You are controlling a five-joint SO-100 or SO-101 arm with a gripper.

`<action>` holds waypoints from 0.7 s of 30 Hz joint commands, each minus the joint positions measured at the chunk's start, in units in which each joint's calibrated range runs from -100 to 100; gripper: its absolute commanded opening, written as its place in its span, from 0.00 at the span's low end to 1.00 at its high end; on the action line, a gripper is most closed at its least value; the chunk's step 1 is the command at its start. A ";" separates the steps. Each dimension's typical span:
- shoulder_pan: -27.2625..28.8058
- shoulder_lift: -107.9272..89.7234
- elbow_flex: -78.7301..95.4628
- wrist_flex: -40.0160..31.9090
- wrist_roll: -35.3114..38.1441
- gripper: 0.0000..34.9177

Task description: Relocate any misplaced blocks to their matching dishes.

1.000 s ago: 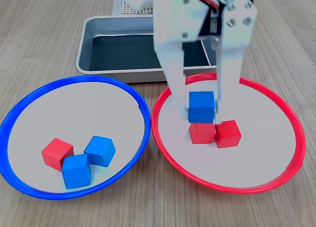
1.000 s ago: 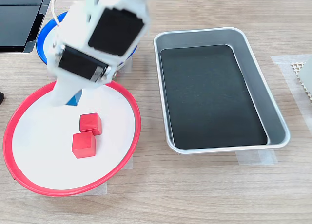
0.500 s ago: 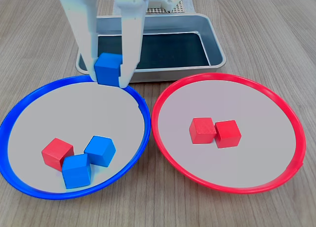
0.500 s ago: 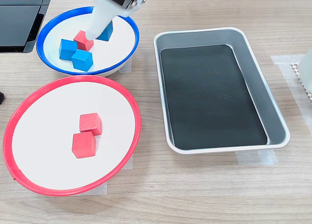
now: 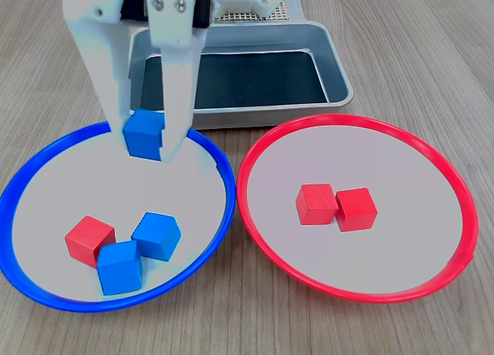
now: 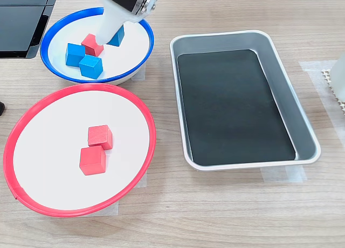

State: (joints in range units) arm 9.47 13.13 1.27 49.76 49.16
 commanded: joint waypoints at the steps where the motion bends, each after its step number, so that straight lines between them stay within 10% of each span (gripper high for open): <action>1: -0.01 1.67 -1.86 -1.59 -0.20 0.01; 11: -0.86 8.24 -5.14 -2.09 -0.54 0.02; 15: -0.95 9.52 -5.87 -1.84 -0.29 0.31; 21: -0.86 9.52 -6.69 -1.43 -0.49 0.46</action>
State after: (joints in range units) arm 9.03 23.79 -2.81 48.21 48.77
